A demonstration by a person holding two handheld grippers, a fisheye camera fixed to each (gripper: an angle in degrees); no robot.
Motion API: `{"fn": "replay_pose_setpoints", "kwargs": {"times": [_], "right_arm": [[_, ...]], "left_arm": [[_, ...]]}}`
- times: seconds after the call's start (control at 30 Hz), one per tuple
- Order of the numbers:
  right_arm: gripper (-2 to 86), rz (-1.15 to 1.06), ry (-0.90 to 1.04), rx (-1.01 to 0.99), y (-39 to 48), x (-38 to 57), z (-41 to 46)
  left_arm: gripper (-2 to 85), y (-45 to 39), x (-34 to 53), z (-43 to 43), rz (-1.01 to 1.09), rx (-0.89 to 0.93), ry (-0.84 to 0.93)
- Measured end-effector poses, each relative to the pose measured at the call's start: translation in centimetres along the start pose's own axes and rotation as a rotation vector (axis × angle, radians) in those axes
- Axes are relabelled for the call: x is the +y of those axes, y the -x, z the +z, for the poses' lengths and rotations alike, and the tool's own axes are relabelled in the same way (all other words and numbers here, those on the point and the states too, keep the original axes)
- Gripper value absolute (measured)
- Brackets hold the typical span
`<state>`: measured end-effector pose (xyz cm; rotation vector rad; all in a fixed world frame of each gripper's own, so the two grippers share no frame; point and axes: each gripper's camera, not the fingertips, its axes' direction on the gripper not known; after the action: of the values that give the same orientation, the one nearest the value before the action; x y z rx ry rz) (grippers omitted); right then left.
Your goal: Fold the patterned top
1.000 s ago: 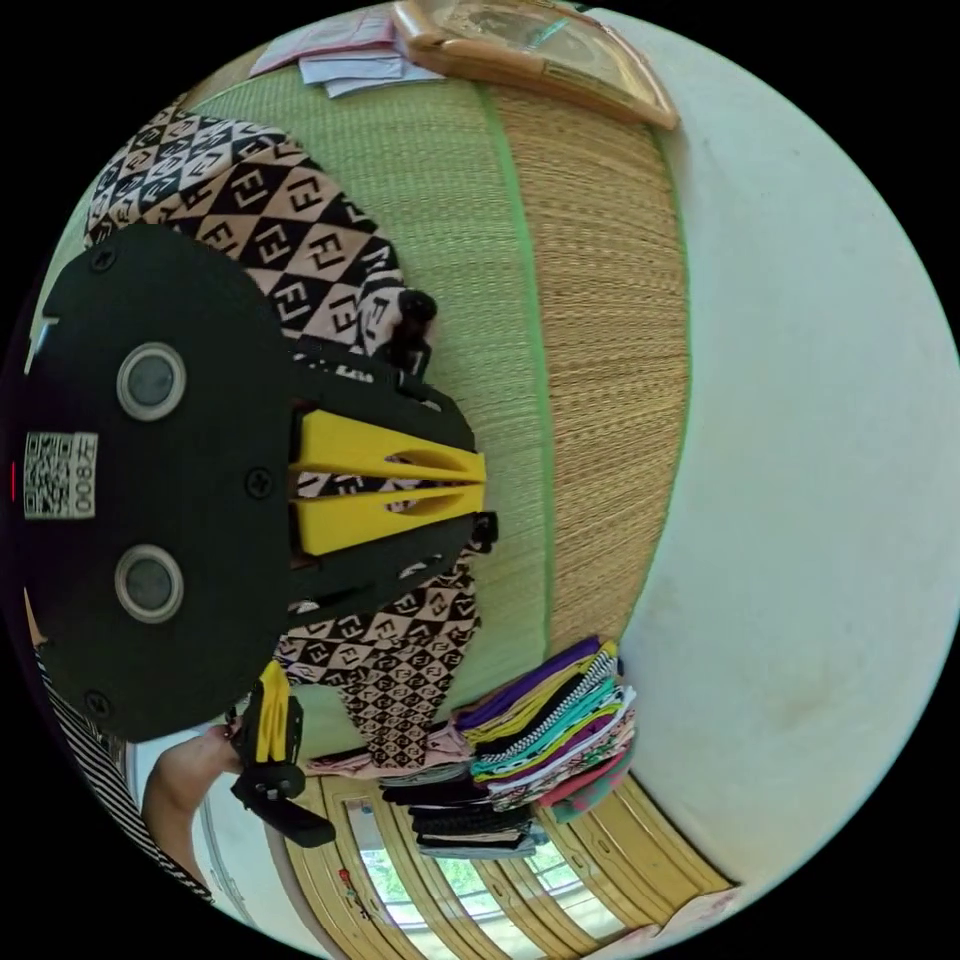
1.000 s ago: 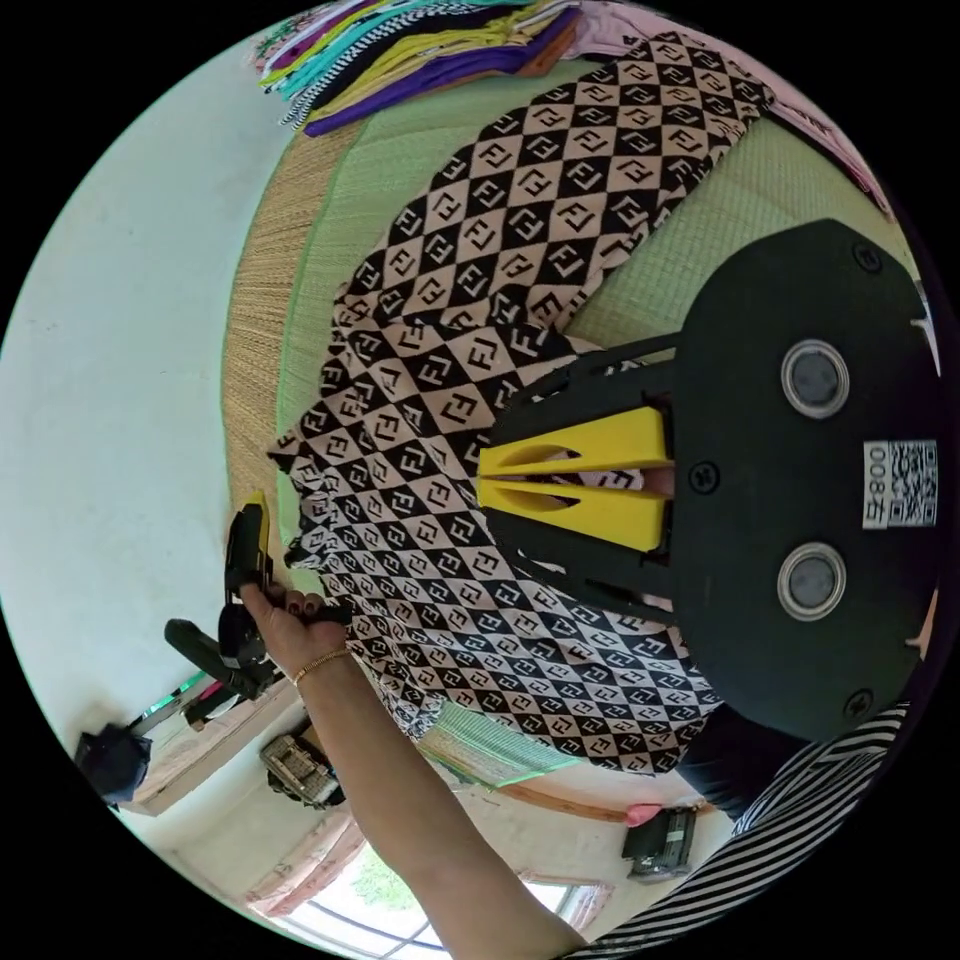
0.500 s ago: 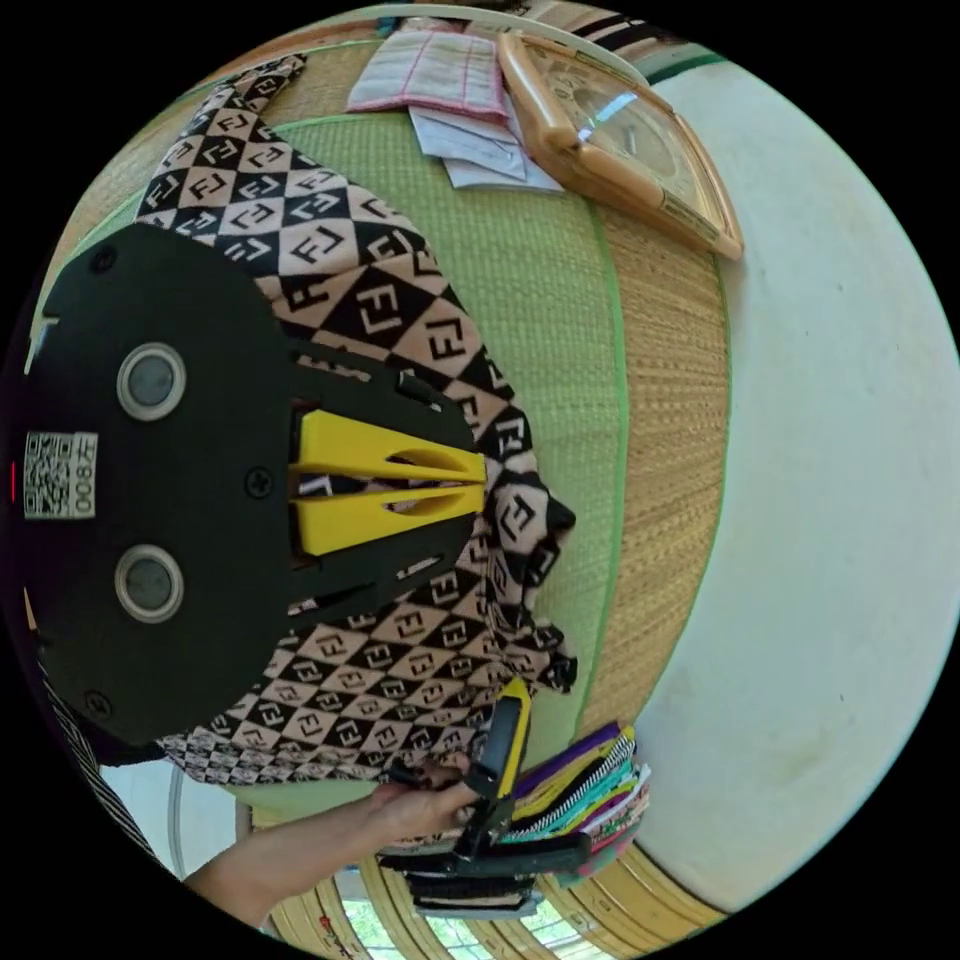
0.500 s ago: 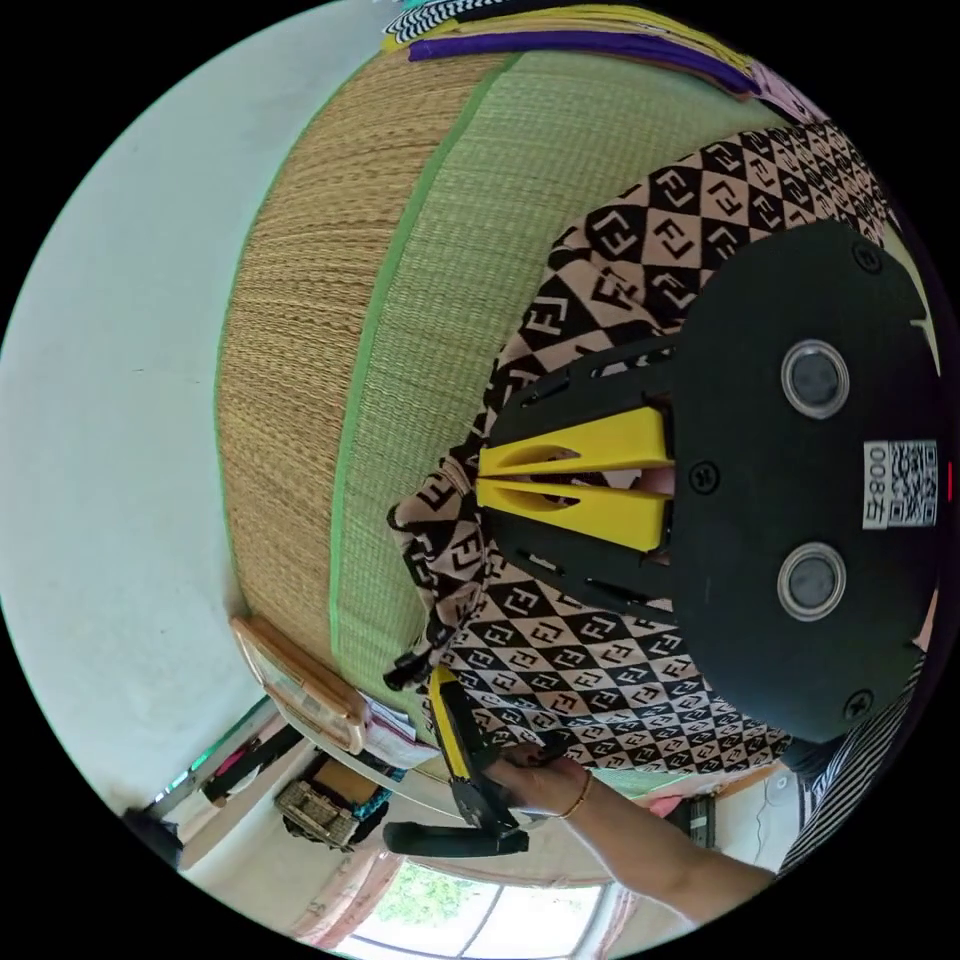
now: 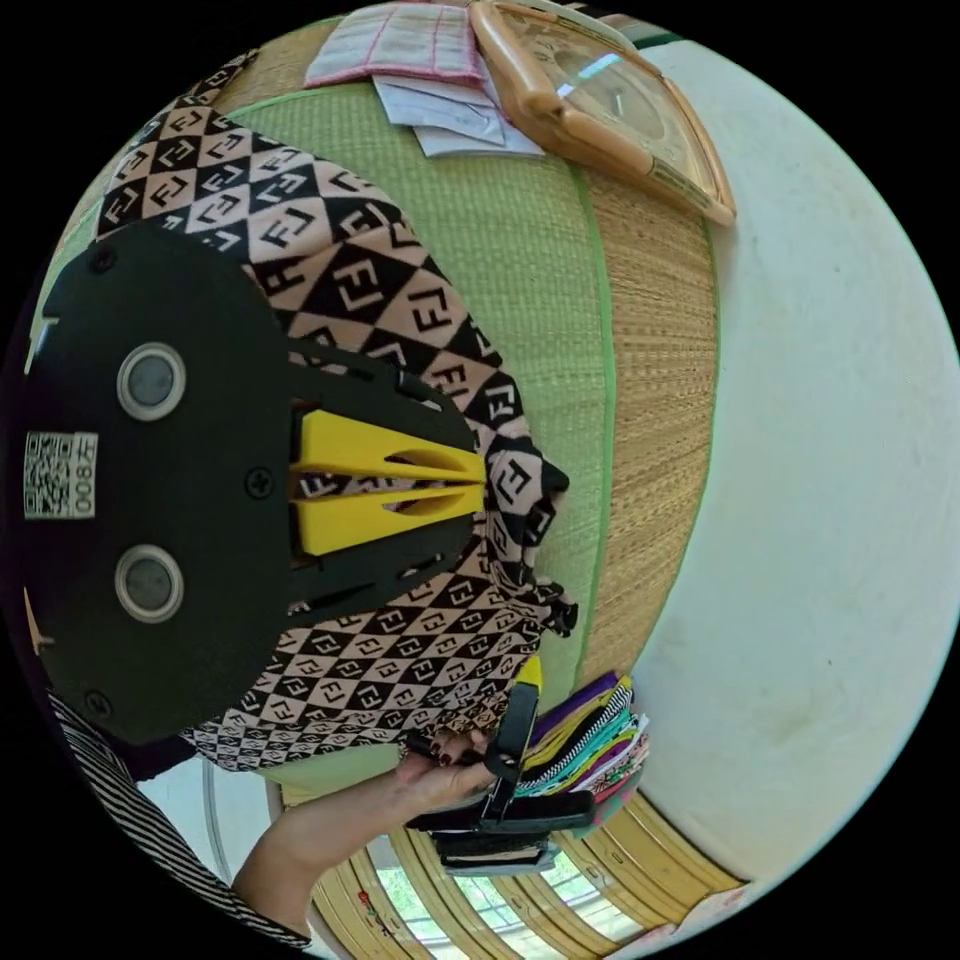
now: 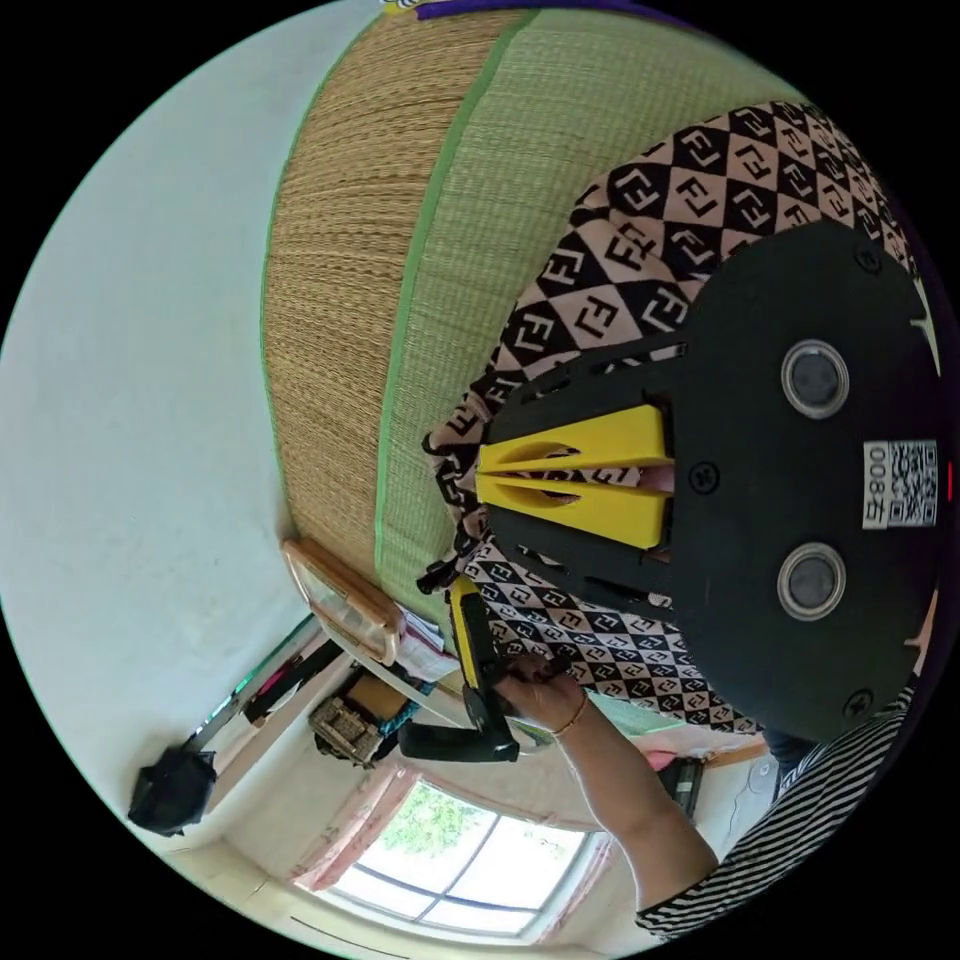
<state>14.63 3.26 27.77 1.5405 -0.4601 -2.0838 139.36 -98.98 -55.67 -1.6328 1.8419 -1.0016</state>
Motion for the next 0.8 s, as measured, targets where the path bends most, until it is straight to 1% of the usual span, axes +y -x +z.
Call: {"fn": "replay_pose_setpoints", "kwargs": {"times": [0.1,0.2,0.23,0.43,0.5,0.53,0.6,0.63,0.67,0.73,0.8], "right_arm": [[0.0,0.020,0.035,0.040,-0.1,-2.3,2.7],[0.0,0.111,0.084,0.055,-2.4,-4.0,5.3],[0.0,0.124,0.094,0.064,-3.0,-4.2,5.9],[0.0,0.167,-0.004,-0.019,-3.6,-2.8,4.6],[0.0,0.127,-0.057,-0.021,-2.7,-1.8,3.0],[0.0,0.103,-0.073,0.016,-2.2,-1.2,2.2],[0.0,0.090,-0.052,0.094,-2.1,-0.8,2.3],[0.0,0.098,0.011,0.146,-2.4,-0.9,3.5],[0.0,0.095,0.049,0.132,-2.7,-1.1,4.6],[0.0,0.135,0.033,0.107,-2.9,-1.3,4.4],[0.0,0.129,0.025,0.120,-2.1,-1.4,3.8]], "left_arm": [[0.1,-1.1,-1.8,1.4,-0.034,-0.056,-0.011],[0.1,-0.5,-3.2,3.3,-0.078,-0.066,0.039],[0.1,-0.3,-3.3,3.3,-0.073,-0.062,0.019],[0.1,-0.1,-1.4,1.4,-0.110,-0.018,-0.020],[0.1,-0.3,-0.3,-0.2,-0.088,-0.074,-0.052],[0.1,-0.1,0.4,-0.8,-0.087,-0.120,-0.054],[0.2,0.7,1.0,-0.8,-0.096,-0.196,-0.018],[0.2,1.5,1.4,-0.5,-0.093,-0.185,0.005],[0.2,1.8,1.7,-0.7,-0.100,-0.165,-0.015],[0.2,2.3,2.1,-1.2,-0.153,-0.116,-0.014],[0.2,1.5,2.6,-2.1,-0.153,-0.141,-0.015]]}}
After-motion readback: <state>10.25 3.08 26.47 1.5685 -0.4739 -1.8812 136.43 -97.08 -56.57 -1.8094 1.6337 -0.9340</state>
